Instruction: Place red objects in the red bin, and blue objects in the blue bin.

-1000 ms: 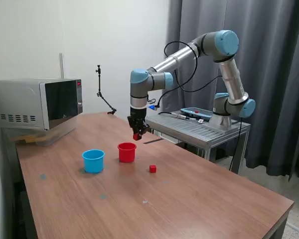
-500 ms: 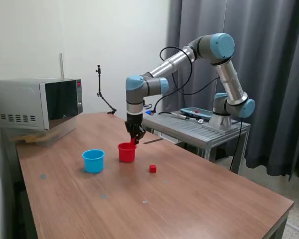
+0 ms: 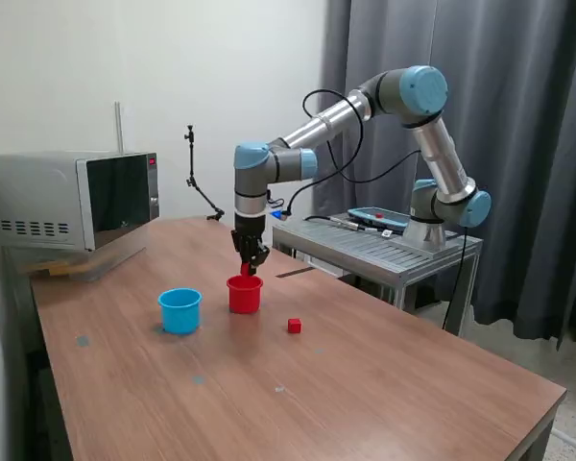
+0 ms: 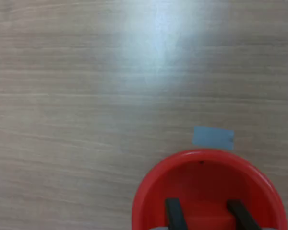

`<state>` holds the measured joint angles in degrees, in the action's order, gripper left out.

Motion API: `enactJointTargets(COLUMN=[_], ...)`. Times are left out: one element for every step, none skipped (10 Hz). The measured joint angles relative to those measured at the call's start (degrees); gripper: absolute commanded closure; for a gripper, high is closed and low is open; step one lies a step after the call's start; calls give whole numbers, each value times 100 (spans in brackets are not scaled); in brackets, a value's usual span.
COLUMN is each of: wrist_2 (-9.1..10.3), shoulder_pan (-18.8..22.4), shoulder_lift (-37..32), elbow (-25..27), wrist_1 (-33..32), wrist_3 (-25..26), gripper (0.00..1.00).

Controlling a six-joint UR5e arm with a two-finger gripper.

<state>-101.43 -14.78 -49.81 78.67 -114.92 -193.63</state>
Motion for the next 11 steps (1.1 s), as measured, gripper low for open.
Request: enactJointTargets(wrist_2=[0,0,0,0,0,0,0,0,0,0,0], shoulder_pan=[-8,-17,-20,-22,-24,-25,-25,-25,-25,-25,-25], shoulder_lift=[21,52,85,127,161,188,203,211,213,215,215], elbow=[-25,-60,-111,-169,-213,-245,-262,-263,-254,-239,-223], wrist_1=[-17,-35,-54,-69,-76,-82,-89,-94,-97,-99,-100], wrist_3=[0,7,30,56,79,98,111,118,121,122,126], gripper=[100,100,100,0,0,0,0,0,0,0,0])
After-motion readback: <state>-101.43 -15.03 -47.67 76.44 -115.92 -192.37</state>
